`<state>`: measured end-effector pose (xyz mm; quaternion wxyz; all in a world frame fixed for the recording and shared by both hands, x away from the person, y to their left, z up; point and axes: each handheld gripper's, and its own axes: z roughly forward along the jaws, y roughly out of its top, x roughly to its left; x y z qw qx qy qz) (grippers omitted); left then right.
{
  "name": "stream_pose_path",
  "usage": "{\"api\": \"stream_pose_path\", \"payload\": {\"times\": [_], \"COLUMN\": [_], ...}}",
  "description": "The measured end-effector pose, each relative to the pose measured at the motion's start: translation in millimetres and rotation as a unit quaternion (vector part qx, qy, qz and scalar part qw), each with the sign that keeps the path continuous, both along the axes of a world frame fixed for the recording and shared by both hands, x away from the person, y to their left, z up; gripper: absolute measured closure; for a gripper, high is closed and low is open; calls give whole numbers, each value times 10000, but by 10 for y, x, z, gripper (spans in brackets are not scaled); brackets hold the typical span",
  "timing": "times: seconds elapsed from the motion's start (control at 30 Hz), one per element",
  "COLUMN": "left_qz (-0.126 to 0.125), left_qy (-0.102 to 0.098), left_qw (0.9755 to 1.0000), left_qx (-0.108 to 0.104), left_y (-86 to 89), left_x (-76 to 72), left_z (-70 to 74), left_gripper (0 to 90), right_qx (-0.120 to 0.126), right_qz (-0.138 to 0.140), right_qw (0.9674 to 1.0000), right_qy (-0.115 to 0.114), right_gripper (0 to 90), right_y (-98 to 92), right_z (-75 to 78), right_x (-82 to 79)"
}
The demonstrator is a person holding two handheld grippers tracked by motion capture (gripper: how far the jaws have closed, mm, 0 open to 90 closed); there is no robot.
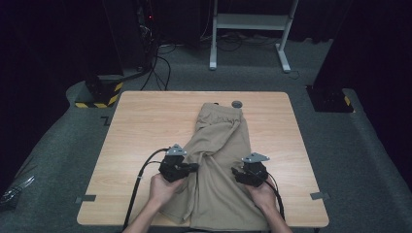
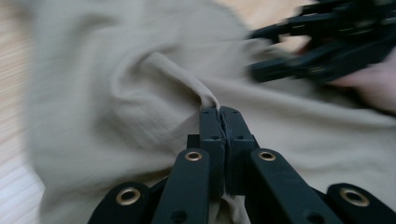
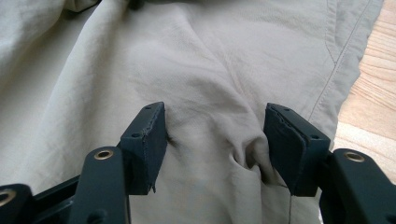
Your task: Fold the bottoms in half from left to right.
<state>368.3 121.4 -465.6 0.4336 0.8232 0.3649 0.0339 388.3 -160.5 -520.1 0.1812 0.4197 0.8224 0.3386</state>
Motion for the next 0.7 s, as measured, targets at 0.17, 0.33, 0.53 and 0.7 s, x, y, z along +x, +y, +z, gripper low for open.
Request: {"api": "stream_pose_path", "payload": {"times": [0.17, 0.33, 0.53, 0.7], "left_qz": [-14, 231, 424, 759], "left_qy": [5, 225, 304, 404], "left_qw": [9997, 9981, 9973, 9951], "left_qx": [224, 531, 521, 482], "left_y": [-222, -224, -173, -1], "left_x": [13, 86, 268, 535], "left_z": [-169, -377, -480, -478], "left_gripper": [886, 885, 886, 887], "right_qx": [-122, -164, -31, -5], "right_qz": [72, 251, 342, 480], "right_qw": [9999, 9995, 9994, 9988], "right_qy": [-84, -72, 46, 29], "right_gripper": [391, 380, 364, 357], "right_y": [7, -82, -76, 162], "right_z": [35, 115, 4, -7], "right_x": [-56, -257, -242, -5]}}
